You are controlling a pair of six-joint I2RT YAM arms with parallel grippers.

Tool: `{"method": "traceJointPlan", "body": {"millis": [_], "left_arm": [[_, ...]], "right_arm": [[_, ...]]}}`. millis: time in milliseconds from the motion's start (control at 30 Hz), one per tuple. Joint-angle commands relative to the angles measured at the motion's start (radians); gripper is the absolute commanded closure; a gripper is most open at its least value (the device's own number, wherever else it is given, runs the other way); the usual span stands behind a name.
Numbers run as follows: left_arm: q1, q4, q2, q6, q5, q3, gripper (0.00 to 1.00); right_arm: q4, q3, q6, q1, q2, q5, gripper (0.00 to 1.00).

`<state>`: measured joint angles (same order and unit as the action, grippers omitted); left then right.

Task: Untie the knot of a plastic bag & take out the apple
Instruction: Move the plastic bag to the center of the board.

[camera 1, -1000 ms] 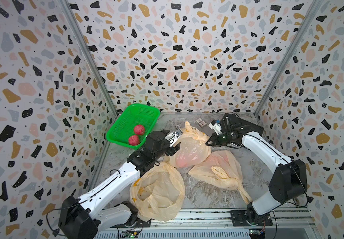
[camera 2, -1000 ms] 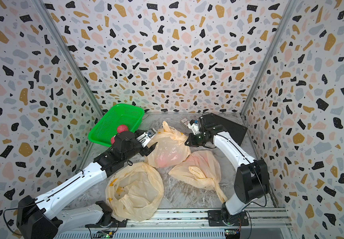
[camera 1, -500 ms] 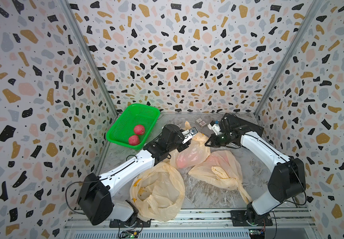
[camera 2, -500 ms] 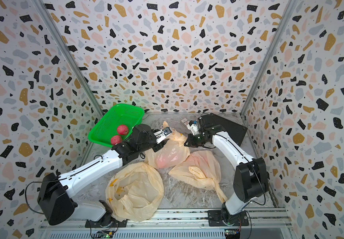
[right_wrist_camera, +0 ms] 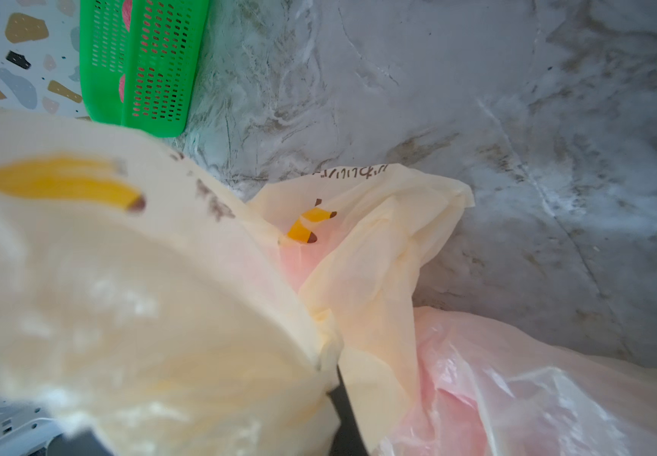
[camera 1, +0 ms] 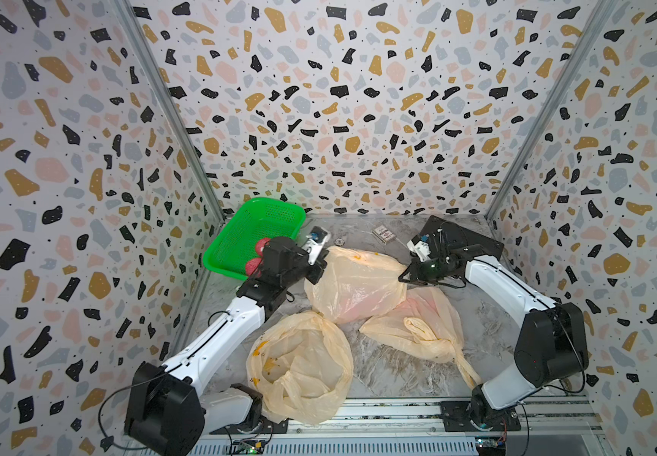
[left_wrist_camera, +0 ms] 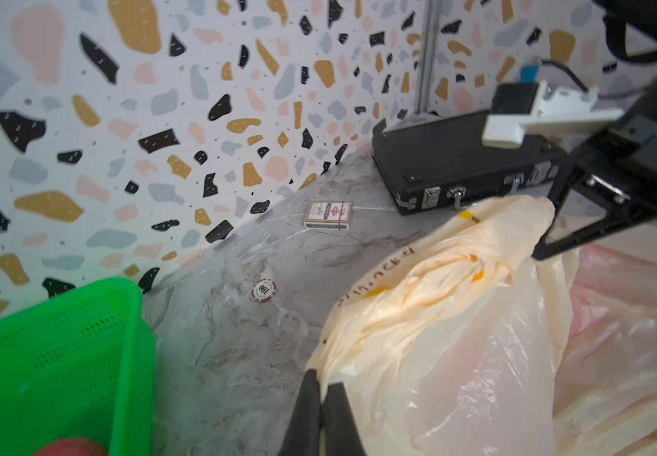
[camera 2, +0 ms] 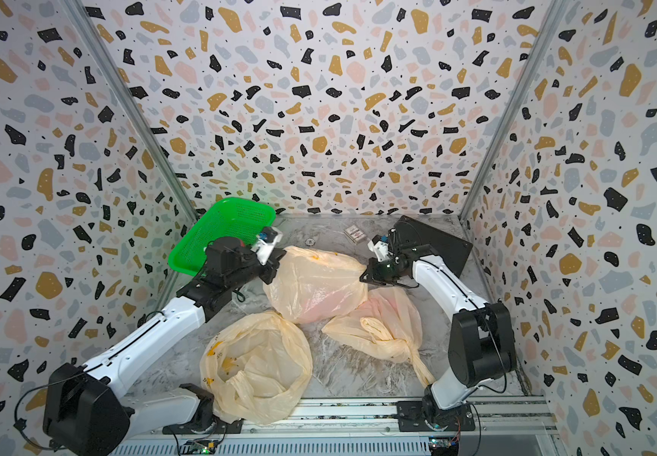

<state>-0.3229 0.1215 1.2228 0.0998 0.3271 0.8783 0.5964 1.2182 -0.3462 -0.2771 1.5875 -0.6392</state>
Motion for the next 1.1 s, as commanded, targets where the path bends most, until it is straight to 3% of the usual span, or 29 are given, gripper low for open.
{"method": "traceJointPlan", "body": {"millis": [0,100,167,233,300,333,400,533,700,800,900,1067], "left_arm": [[0.091,0.344,0.025,-0.382,0.224,-0.092,1.00],[0.151,0.634,0.096,-0.613,0.331,-0.160,1.00],[0.158,0.731,0.127,-0.688,0.349,-0.176,1.00],[0.154,0.749,0.143,-0.712,0.369,-0.162,1.00],[0.152,0.739,0.138,-0.713,0.373,-0.151,1.00],[0.150,0.725,0.130,-0.706,0.372,-0.146,1.00],[0.143,0.666,0.117,-0.669,0.387,-0.123,1.00],[0.106,0.593,0.099,-0.626,0.392,-0.099,1.00],[0.065,0.510,0.074,-0.578,0.386,-0.079,1.00],[0.061,0.500,0.062,-0.576,0.392,-0.075,1.00],[0.062,0.413,0.025,-0.528,0.403,-0.071,1.00],[0.115,0.289,-0.025,-0.472,0.425,-0.085,1.00]], "right_arm": [[-0.038,-0.050,-0.041,0.007,-0.011,-0.016,1.00],[-0.028,-0.057,-0.022,0.007,-0.013,-0.015,1.00],[-0.013,-0.039,0.002,0.007,-0.023,-0.010,0.96],[0.110,0.072,0.087,-0.011,-0.049,-0.001,0.62],[0.214,0.178,0.166,-0.062,-0.110,0.096,0.33],[0.235,0.215,0.183,-0.080,-0.135,0.109,0.27],[0.235,0.254,0.186,-0.099,-0.146,0.095,0.25],[0.240,0.368,0.248,-0.186,-0.042,0.190,0.22],[0.206,0.459,0.251,-0.222,0.074,0.172,0.22],[0.203,0.459,0.242,-0.254,0.120,0.304,0.28],[0.152,0.386,0.242,-0.228,0.111,0.406,0.52],[0.111,0.297,0.184,-0.108,0.069,0.284,1.00]]}}
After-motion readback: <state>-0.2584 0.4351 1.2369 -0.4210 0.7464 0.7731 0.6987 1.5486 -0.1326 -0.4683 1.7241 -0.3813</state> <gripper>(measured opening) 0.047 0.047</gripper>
